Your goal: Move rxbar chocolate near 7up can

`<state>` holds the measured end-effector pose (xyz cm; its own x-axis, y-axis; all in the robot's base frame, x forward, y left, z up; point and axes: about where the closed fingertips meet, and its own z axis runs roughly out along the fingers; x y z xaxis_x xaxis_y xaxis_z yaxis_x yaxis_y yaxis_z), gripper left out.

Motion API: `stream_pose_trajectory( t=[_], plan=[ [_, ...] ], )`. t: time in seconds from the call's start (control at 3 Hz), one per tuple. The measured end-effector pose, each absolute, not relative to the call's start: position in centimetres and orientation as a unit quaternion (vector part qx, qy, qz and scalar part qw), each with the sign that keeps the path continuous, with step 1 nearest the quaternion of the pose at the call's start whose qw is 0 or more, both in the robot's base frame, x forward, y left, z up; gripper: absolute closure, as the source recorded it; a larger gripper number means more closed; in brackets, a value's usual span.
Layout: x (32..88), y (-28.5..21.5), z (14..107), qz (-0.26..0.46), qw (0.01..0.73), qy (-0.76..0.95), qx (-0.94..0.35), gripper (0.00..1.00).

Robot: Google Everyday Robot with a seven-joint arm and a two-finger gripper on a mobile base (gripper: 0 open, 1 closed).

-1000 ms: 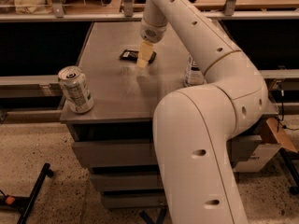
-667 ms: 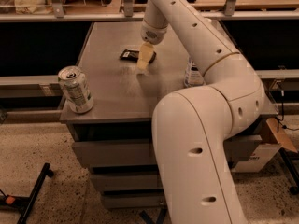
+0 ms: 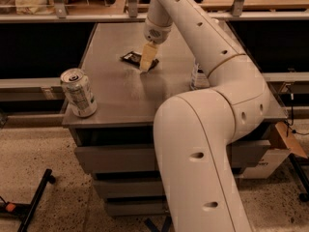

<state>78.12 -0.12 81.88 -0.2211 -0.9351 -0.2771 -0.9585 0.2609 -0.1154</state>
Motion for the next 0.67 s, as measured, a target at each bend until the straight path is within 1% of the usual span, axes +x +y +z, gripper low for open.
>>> stream_pose_trajectory(
  t=[0.33,0.67],
  plan=[
    [78.1,-0.11,82.36,0.04,0.147,0.78,-0.607,0.88],
    [78.1,-0.11,82.43,0.04,0.147,0.78,-0.607,1.0]
  ],
)
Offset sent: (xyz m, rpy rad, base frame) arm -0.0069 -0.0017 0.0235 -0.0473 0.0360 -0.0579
